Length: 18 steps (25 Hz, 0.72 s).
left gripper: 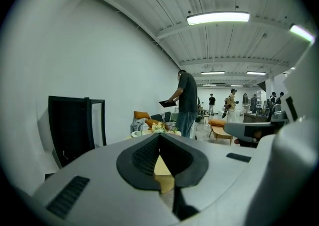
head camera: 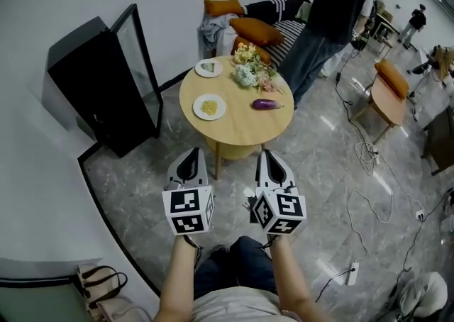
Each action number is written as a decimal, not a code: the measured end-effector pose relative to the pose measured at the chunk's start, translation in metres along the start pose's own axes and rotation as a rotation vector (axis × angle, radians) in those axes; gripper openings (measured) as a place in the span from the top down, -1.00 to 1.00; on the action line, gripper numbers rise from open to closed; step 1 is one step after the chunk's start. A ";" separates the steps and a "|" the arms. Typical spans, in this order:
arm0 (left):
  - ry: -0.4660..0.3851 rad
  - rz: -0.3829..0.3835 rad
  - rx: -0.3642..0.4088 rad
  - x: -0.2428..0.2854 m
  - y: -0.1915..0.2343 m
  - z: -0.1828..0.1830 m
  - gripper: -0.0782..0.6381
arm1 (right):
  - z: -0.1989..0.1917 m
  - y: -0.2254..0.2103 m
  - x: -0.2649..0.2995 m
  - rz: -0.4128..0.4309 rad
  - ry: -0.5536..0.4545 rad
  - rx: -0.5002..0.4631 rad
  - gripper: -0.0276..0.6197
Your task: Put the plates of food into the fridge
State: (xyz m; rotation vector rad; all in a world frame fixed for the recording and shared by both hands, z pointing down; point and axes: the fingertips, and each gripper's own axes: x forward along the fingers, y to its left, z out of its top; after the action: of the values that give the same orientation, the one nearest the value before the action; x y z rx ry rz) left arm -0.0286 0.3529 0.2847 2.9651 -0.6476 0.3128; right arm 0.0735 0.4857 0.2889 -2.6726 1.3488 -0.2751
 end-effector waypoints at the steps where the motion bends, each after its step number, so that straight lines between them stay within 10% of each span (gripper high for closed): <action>1: 0.001 -0.006 0.000 0.006 -0.002 0.001 0.76 | 0.001 -0.005 0.003 -0.007 0.000 -0.002 0.88; 18: 0.028 0.007 -0.013 0.142 -0.059 0.012 0.76 | 0.023 -0.117 0.097 0.040 0.010 0.000 0.88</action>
State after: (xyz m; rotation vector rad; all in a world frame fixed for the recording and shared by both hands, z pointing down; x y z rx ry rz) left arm 0.1243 0.3473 0.3015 2.9409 -0.6545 0.3489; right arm 0.2266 0.4768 0.3003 -2.6442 1.4039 -0.2839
